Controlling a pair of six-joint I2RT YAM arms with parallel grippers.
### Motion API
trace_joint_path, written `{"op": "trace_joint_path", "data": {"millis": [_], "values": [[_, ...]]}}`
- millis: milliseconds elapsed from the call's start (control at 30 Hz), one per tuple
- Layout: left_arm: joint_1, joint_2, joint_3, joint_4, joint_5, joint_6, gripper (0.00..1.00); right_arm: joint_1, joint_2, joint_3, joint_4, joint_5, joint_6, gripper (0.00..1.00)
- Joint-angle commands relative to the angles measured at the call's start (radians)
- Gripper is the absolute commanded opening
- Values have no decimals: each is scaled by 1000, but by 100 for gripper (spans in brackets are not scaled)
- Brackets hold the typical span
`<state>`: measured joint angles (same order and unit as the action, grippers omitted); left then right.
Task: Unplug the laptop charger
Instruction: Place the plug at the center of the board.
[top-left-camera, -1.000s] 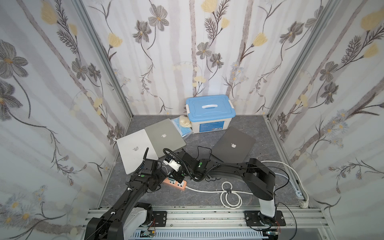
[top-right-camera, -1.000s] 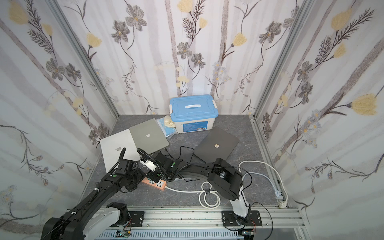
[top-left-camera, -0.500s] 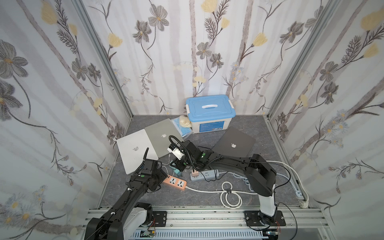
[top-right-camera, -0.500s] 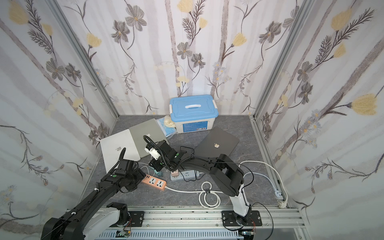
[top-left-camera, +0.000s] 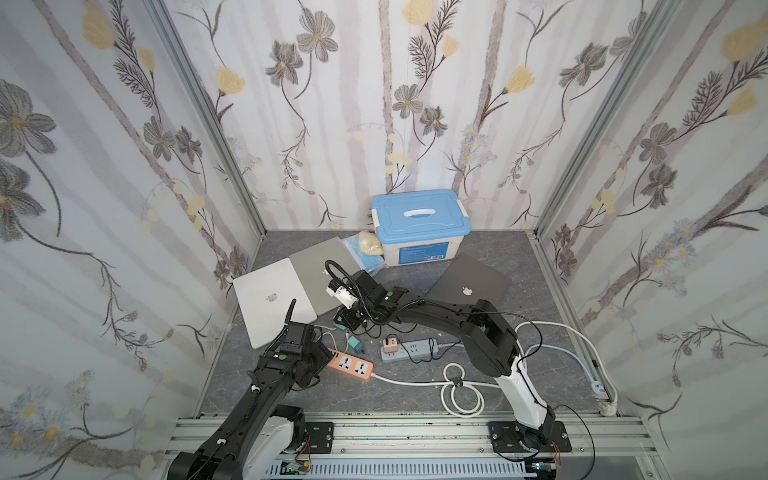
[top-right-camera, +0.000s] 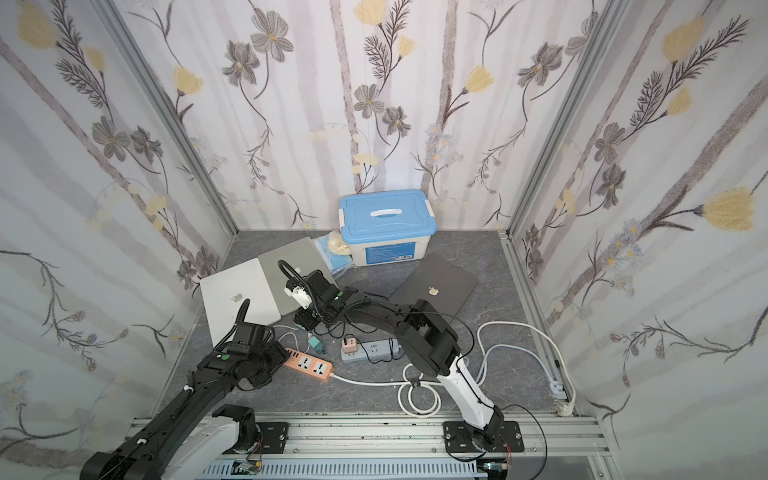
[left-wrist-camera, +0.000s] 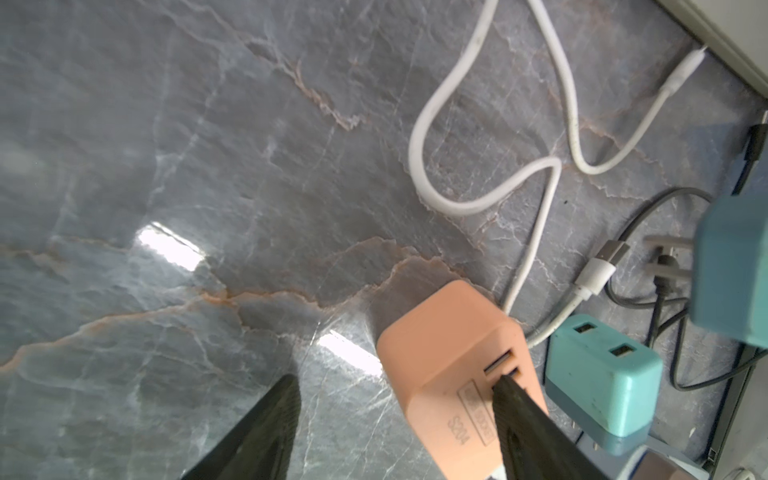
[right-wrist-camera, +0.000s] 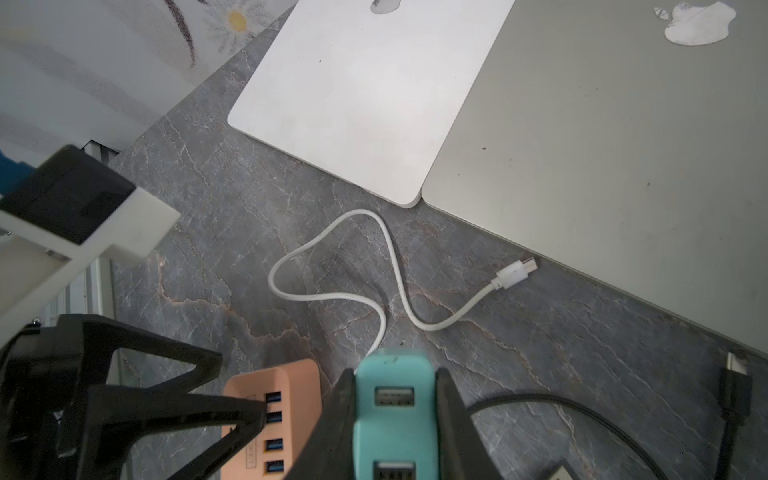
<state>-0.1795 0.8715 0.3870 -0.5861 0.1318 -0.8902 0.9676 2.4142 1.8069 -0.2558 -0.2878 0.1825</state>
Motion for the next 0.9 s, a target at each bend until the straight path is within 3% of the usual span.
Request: {"op": "trace_joint_path", "data": {"millis": [0,300,567,867], "values": [[-1,-12,3,-34,-5,6,77,2,30,37,-36,-36,-30,21],[-3,-26,54,-64,-34,33,83,0,77,78,-85,-47,-34,24],[-2,-32,94,-98,-46,44,85,-5,76,86,-106,-39,-42,41],[-3,-57,122,-127,-34,50,85,-6,-18,89,-104,-10,-47,50]]}}
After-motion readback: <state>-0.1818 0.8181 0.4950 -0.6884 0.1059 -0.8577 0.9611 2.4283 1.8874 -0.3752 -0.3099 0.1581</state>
